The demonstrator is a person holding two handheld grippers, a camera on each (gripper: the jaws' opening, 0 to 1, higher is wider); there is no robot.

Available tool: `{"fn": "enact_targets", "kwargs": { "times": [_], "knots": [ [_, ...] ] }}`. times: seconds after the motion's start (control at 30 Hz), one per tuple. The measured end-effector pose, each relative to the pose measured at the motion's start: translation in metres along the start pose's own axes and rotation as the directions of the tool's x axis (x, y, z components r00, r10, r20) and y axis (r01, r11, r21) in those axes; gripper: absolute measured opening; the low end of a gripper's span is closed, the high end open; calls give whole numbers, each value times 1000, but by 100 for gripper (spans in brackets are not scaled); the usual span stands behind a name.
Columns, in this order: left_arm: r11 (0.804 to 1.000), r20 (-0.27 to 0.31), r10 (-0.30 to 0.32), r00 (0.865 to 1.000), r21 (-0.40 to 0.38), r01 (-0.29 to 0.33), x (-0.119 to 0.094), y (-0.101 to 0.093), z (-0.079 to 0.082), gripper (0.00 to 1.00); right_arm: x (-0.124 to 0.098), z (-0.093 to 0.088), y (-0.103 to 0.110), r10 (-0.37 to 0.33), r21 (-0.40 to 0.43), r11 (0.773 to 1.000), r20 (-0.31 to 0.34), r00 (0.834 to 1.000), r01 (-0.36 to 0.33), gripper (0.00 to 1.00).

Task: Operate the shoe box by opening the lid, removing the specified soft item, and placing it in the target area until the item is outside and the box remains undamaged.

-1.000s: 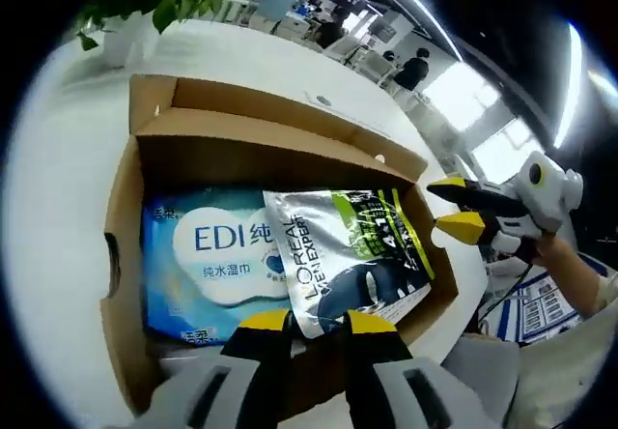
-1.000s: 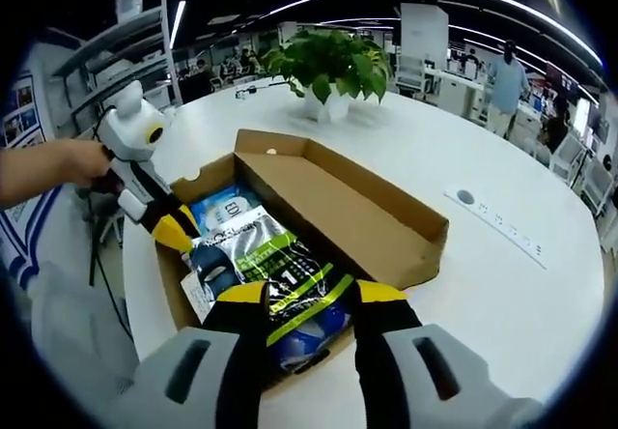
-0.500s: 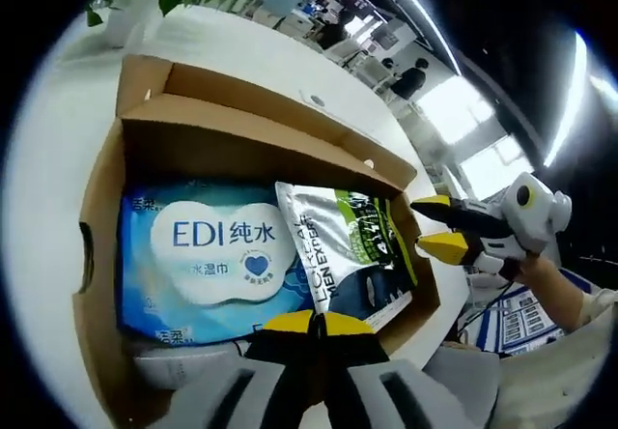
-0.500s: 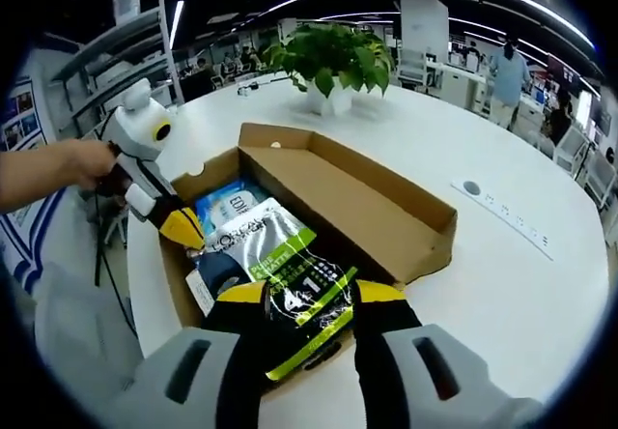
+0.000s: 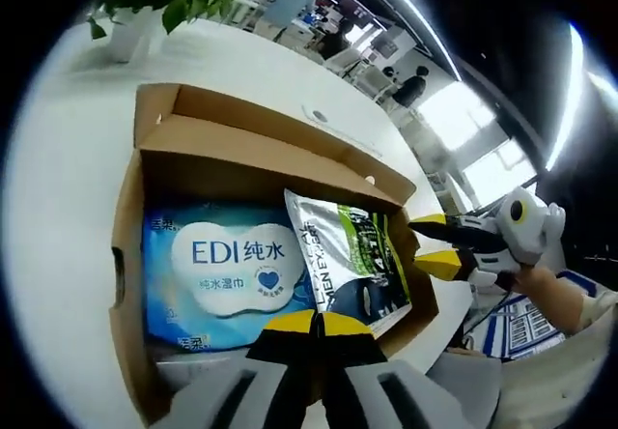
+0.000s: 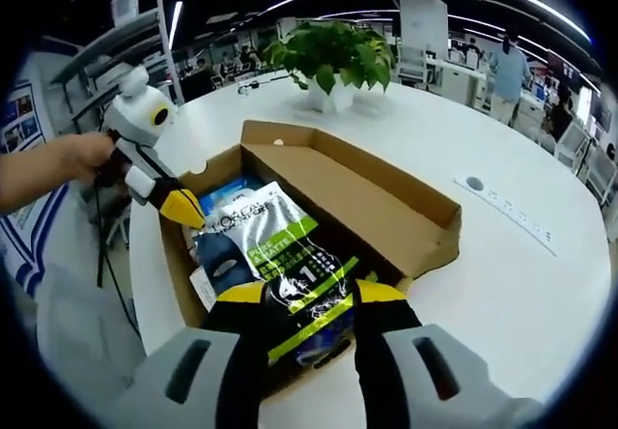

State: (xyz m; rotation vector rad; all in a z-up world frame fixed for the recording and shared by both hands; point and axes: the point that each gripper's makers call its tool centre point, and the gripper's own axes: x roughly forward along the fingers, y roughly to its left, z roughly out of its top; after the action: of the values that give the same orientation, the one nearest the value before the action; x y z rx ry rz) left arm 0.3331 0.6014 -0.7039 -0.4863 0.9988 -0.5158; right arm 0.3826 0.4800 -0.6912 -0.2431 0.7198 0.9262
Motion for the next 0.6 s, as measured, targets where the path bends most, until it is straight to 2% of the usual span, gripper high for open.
{"fn": "enact_targets", "kwargs": {
  "times": [0.27,0.6],
  "knots": [
    [1000,26,29,999,-8,-28,-14,12,-1,0,6,-5,9,24,31,999,-25,999,-23,30],
    [999,48,34,998,-18,-33,-21,17,-1,0,16,-14,26,71,56,996,-66,995,-67,28]
  ]
}}
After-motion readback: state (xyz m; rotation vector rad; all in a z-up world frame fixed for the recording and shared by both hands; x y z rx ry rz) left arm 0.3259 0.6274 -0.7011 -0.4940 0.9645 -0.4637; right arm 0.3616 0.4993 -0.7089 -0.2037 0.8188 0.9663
